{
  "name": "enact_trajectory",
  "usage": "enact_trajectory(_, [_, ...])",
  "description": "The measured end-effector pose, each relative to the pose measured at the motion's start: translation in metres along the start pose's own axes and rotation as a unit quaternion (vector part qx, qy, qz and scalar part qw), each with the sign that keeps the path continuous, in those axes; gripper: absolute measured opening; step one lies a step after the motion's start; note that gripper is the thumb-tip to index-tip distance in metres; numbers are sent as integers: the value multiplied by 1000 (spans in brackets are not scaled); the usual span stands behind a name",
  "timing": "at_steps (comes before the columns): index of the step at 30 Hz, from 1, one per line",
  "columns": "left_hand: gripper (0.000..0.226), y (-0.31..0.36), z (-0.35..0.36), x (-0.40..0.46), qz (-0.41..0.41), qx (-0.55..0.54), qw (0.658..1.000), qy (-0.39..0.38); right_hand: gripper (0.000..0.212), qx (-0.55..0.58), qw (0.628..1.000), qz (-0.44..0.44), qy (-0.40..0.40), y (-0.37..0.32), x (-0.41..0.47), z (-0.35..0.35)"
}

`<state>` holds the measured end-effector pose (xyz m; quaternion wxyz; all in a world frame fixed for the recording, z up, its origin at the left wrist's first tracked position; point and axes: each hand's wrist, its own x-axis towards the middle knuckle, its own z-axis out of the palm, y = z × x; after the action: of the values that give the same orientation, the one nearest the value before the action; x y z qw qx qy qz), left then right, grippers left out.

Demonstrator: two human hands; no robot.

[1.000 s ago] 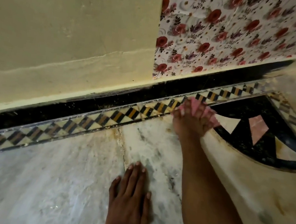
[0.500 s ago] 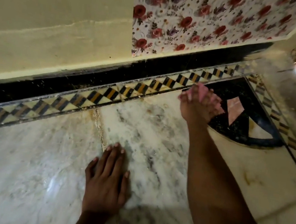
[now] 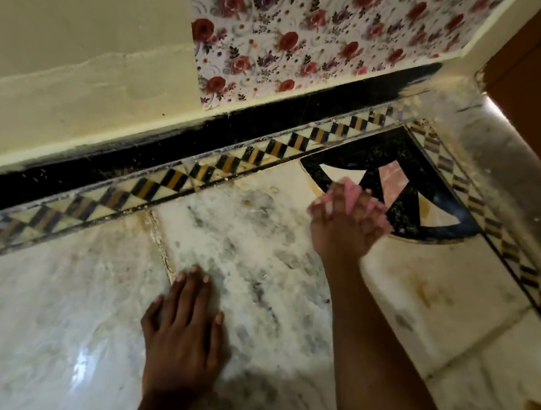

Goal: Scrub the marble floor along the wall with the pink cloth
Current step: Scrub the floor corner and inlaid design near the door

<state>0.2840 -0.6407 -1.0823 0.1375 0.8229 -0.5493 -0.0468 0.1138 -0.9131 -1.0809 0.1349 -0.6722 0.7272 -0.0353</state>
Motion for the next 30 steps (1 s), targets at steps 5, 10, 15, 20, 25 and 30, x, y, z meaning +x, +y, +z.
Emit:
enact_trajectory(5, [65, -1, -1, 9, 7, 15, 1000, 2, 69, -52, 972, -227, 3, 19, -131, 11])
enact_trajectory(10, [64, 4, -4, 4, 4, 17, 1000, -1, 75, -51, 996, -76, 9, 115, -146, -10])
enact_trajectory(15, [64, -1, -3, 1, 1, 21, 1000, -9, 77, -16, 998, 68, 7, 62, -56, 0])
enact_trajectory(20, [66, 3, -5, 2, 1, 15, 1000, -14, 70, -58, 980, -188, -6, 72, -178, -1])
enact_trajectory(25, [65, 4, -5, 1, 3, 13, 1000, -10, 82, -25, 996, 80, 23, 149, -156, -18])
enact_trajectory(30, [65, 4, -5, 0, 7, 11, 1000, -11, 71, -21, 998, 65, 5, 101, -90, -15])
